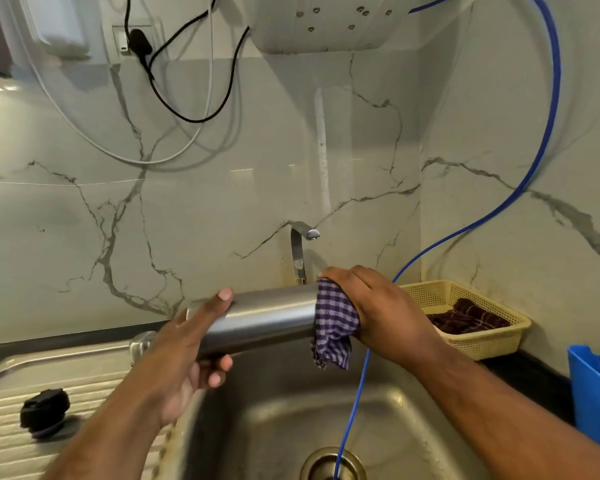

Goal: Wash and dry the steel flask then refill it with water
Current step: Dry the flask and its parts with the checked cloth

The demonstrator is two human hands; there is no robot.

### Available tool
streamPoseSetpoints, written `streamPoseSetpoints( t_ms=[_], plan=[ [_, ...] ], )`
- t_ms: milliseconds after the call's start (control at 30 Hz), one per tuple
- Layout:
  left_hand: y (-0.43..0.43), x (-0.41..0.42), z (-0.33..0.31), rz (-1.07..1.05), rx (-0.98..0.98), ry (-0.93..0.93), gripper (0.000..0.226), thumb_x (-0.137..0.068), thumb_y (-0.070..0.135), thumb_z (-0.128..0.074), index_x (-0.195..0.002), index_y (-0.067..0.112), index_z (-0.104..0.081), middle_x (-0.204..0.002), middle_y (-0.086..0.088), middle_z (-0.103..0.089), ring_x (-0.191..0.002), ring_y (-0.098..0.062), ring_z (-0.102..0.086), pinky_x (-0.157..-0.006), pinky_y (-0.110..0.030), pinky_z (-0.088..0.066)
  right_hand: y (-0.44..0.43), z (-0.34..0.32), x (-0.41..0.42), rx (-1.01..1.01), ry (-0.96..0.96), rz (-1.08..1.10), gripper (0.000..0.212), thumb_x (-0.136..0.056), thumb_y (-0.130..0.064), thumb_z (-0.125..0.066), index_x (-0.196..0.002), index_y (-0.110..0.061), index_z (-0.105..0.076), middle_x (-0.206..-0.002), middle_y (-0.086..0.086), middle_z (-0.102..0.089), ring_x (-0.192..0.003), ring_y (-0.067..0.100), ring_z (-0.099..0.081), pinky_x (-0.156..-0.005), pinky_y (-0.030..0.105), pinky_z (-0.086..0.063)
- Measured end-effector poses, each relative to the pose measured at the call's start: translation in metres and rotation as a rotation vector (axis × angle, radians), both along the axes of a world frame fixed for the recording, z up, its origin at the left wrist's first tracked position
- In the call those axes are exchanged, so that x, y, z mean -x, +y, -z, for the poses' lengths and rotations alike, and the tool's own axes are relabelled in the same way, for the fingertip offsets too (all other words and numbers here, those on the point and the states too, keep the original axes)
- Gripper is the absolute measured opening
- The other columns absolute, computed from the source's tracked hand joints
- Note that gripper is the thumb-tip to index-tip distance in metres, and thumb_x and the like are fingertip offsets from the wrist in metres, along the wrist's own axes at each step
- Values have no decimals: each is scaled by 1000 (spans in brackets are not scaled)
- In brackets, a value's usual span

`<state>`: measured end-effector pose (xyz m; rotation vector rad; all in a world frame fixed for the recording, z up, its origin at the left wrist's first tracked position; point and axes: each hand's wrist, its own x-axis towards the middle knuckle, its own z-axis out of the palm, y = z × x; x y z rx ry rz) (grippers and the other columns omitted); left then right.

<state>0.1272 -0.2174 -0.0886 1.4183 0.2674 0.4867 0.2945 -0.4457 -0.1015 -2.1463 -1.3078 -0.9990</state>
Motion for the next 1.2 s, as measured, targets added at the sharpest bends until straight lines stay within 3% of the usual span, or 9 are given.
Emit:
streamPoseSetpoints(
  t_ms=[200,333,400,500,667,833,1000,1100,1200],
  plan=[
    [11,5,-1,19,-309,-152,71,-60,64,-81,-118,29,-59,-102,-20,-60,-59,-27,-56,-48,-29,-47,-18,-8,-3,50,656,-221,71,-65,-12,-94,-126,-30,-62,-104,-25,-70,-101,-12,-63,-90,5,-46],
    [4,-5,12,28,20,-155,82,-67,56,-88,-126,11,-54,-105,-22,-56,-62,-24,-56,-46,-26,-47,-15,-3,7,-607,1133,-524,41,-61,-20,-92,-95,-14,-69,-79,-12,-78,-79,1,-73,-75,14,-57],
    [-3,-11,17,63,105,-166,75,-75,49,-86,-127,6,-54,-101,-22,-56,-62,-23,-56,-44,-26,-47,2,3,6,-836,1274,-653,82,-33,-45,-102,-101,-10,-71,-93,-1,-80,-90,12,-75,-75,18,-59],
    [-15,-14,19,112,110,-134,74,-77,48,-85,-128,3,-55,-98,-22,-58,-62,-24,-57,-44,-29,-46,15,-3,6,-1065,1404,-770,121,-11,-51,-103,-118,-8,-67,-109,7,-77,-100,16,-73,-89,36,-59],
    [-28,-11,20,291,247,119,69,-79,54,-79,-122,5,-60,-88,-26,-62,-42,-19,-43,-34,-20,-34,-2,-18,15,-973,1431,-951,79,-22,-44,-105,-92,-15,-83,-105,13,-76,-92,26,-75,-92,52,-55],
    [-40,-15,26,438,545,320,79,-74,59,-73,-113,-7,-51,-63,-22,-54,-27,-13,-36,-25,-17,-29,-4,-21,15,-1002,1446,-947,84,-35,-35,-104,-108,-7,-75,-134,29,-61,-126,45,-58,-111,59,-43],
    [-56,-23,31,153,148,-22,71,-73,69,-75,-120,18,-61,-89,-17,-65,-45,-16,-46,-36,-24,-37,-7,-38,21,-1164,1426,-765,24,-73,-29,-82,-86,-11,-73,-81,12,-75,-81,31,-69,-86,50,-55],
    [-49,-20,30,-94,-584,-172,68,-59,77,-75,-116,50,-51,-104,23,-64,-81,1,-66,-64,-23,-59,-6,-34,19,-1240,1552,-701,22,-82,-32,-75,-91,-13,-70,-77,11,-72,-74,28,-69,-76,47,-59],
    [-44,-17,31,-66,-599,-173,73,-55,72,-84,-118,55,-51,-108,29,-60,-89,-1,-66,-69,-21,-58,-9,-32,17,-1262,1531,-723,24,-79,-31,-76,-94,-13,-70,-75,9,-73,-68,25,-70,-61,40,-59]
  ],
)
